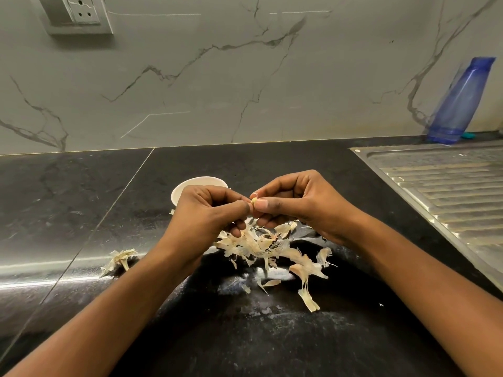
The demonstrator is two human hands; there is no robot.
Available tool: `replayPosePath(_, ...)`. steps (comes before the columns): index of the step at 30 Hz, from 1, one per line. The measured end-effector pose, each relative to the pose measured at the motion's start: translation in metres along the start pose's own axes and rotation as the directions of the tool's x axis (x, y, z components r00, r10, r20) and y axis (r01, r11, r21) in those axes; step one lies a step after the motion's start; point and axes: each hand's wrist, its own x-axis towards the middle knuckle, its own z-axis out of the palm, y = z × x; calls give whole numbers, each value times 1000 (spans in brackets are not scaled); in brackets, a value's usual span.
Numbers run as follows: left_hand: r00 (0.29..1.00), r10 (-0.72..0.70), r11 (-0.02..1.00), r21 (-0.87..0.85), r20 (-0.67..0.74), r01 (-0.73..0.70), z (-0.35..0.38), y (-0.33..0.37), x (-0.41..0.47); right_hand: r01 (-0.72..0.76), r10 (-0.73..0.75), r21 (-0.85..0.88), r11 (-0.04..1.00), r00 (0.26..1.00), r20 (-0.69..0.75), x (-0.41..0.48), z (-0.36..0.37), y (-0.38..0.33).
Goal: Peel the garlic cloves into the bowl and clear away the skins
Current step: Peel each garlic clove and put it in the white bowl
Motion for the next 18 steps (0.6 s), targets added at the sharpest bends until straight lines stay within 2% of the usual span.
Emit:
replayPosePath(5,1000,-5,1000,13,11,5,0,-1,0,12,-12,-15,1000,1000,10,2,1,2)
replayPosePath(15,993,-93,995,19,-67,95,-4,-1,2,41,-29,79,996,988,-152,3,-7,0)
replayPosePath(18,995,-63,992,104,-72,70,-4,0,1,47,-34,72,996,984,-177,5,-8,3)
